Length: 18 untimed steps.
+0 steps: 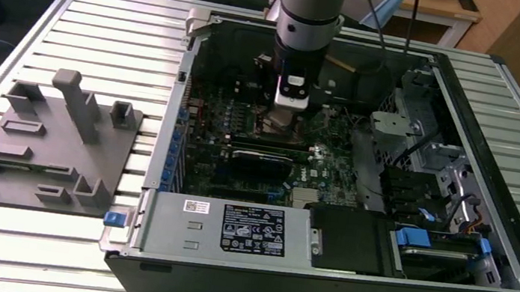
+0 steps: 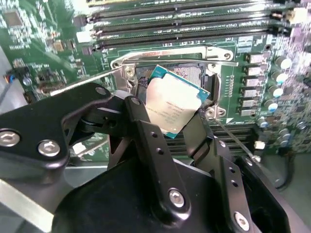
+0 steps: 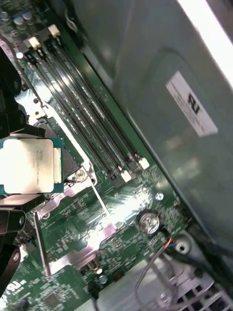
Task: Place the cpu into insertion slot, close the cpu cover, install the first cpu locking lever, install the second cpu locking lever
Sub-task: 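Place the cpu into insertion slot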
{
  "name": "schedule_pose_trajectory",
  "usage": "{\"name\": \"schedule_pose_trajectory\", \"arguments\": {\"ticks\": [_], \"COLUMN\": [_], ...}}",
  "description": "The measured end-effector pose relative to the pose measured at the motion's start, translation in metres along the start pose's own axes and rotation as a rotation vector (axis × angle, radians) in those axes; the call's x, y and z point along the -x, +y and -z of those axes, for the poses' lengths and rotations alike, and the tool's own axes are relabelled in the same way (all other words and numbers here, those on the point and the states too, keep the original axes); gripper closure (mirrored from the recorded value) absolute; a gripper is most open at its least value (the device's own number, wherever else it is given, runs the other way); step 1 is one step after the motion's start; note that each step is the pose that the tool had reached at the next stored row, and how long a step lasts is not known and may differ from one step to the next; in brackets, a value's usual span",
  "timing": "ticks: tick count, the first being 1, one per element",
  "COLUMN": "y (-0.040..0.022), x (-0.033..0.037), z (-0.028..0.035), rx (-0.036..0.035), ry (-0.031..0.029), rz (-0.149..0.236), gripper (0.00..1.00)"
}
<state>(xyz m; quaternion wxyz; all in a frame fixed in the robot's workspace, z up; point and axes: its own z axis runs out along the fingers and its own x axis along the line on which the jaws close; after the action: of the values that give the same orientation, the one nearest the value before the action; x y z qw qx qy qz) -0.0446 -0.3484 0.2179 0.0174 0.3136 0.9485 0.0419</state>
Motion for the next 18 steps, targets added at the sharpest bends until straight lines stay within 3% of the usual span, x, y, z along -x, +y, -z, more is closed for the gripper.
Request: {"name": "schedule_pose_trajectory", "arguments": {"ticks": [14, 18], "y": [-0.0002, -0.0002], "x": [0.0, -0.0001], "z": [-0.0018, -0.0019], "rx": [-0.0017, -0.0018], "ry": [-0.0229, -0.0248], "rz": [-0.252, -0.273], "gripper": [0.46, 0.46]}}
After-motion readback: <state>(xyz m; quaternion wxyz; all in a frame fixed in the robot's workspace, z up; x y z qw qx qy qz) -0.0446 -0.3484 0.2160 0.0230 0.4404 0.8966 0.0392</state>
